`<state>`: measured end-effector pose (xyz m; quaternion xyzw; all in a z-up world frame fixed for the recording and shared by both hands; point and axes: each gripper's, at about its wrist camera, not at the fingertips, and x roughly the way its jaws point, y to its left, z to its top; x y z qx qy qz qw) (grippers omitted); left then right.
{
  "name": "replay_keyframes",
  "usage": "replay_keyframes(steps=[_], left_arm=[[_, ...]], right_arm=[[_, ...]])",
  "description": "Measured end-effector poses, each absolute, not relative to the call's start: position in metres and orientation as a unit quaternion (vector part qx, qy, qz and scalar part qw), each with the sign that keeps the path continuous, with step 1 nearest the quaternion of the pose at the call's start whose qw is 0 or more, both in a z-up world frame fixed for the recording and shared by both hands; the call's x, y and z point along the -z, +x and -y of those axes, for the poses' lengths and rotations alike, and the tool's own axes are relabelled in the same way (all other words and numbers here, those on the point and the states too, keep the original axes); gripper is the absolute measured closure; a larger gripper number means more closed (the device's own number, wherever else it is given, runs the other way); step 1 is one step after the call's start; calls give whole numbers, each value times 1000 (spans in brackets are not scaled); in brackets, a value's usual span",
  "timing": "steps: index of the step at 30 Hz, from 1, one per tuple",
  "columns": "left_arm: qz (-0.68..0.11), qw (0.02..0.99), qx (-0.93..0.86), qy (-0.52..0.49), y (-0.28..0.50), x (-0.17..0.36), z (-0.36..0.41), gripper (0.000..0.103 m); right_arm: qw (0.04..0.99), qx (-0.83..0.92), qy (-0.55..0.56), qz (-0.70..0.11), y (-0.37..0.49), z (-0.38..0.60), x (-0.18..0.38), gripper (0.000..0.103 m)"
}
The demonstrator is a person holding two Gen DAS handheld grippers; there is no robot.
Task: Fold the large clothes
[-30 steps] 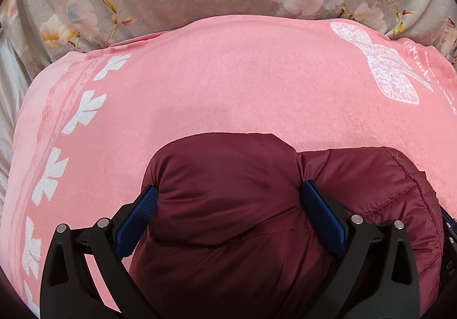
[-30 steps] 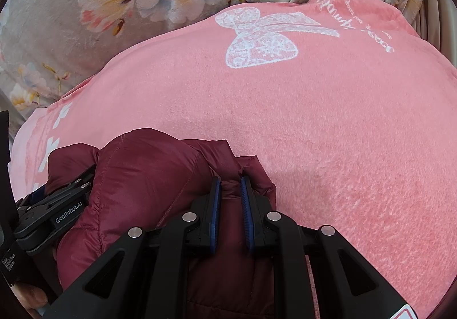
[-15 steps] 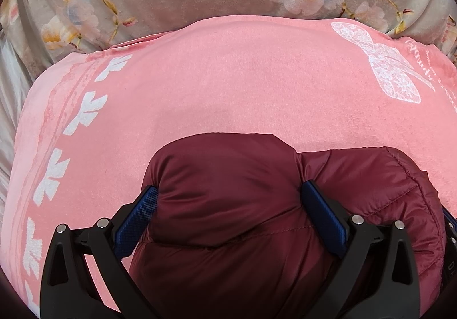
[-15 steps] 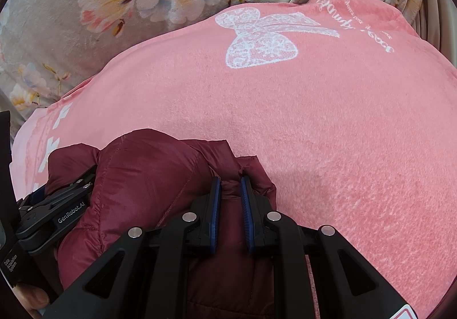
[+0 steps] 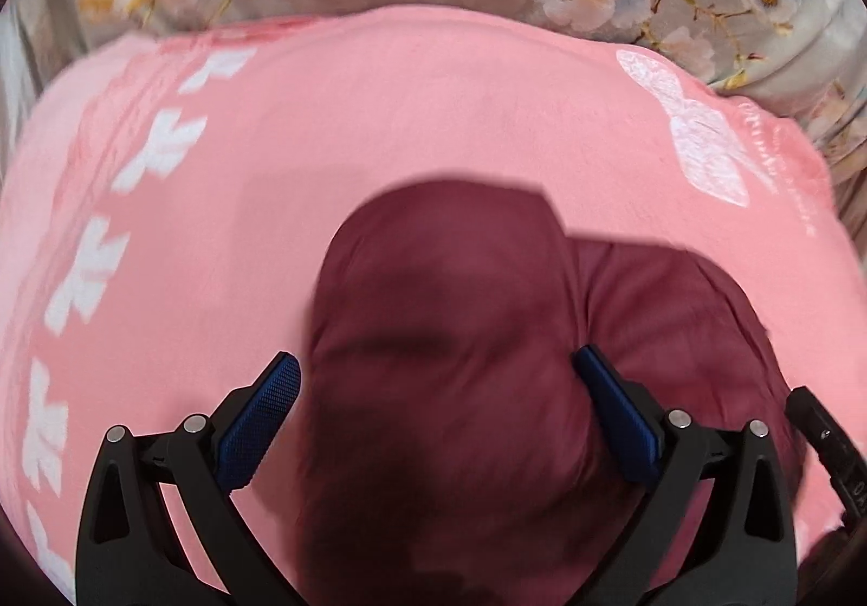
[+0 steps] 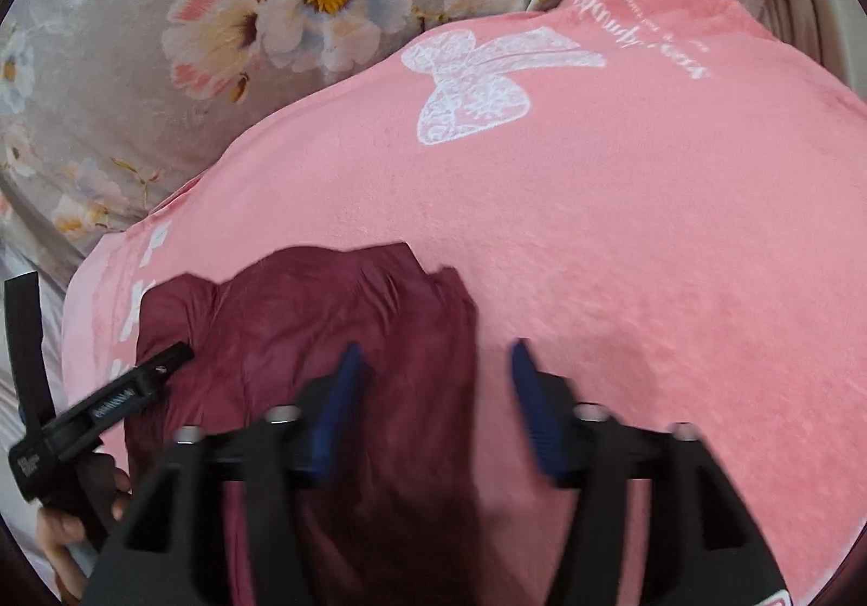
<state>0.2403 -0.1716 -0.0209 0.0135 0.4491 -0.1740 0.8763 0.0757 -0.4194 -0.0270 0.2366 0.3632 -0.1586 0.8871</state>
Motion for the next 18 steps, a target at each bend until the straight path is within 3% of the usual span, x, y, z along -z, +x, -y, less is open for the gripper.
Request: replay_keyframes(steps=[9,18], left_arm=[[-480,858,186,0,189,26,135,5],[-479,860,177,-3,179,44,137,5]], right_arm=[[863,95,316,-382,34,406,57,36],[874,88,310,-362,36,397,63,29]])
